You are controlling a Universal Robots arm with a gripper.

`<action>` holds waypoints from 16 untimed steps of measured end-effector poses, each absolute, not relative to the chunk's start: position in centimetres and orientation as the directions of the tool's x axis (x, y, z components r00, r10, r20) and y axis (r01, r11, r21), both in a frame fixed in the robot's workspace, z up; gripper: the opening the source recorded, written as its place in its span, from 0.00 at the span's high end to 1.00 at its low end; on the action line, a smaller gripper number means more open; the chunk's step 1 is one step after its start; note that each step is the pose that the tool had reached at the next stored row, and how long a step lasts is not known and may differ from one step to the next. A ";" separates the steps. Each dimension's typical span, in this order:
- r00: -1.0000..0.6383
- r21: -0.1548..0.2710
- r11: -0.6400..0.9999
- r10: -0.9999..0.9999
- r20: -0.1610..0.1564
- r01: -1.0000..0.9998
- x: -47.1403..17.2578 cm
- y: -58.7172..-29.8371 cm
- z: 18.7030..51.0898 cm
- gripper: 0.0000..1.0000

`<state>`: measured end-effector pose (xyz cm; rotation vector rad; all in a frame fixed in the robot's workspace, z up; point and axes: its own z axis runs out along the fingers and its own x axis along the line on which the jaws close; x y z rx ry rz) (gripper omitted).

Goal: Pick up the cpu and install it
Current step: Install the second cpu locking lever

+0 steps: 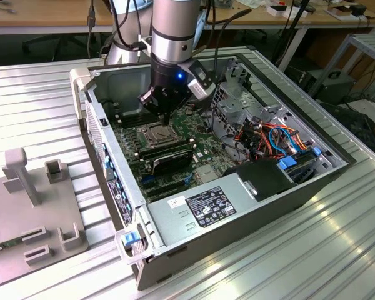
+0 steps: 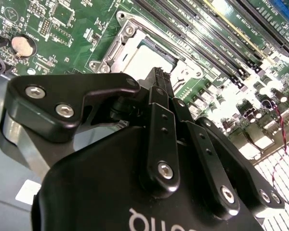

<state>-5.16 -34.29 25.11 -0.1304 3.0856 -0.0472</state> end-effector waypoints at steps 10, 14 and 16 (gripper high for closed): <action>-0.995 -0.033 0.996 -0.085 -0.051 -0.083 -5.2 -35.4 25.2 0.89; -0.995 -0.033 0.996 -0.085 -0.051 -0.084 -5.2 -36.3 25.2 0.89; -0.995 -0.033 0.996 -0.085 -0.052 -0.084 -5.1 -36.7 25.2 0.89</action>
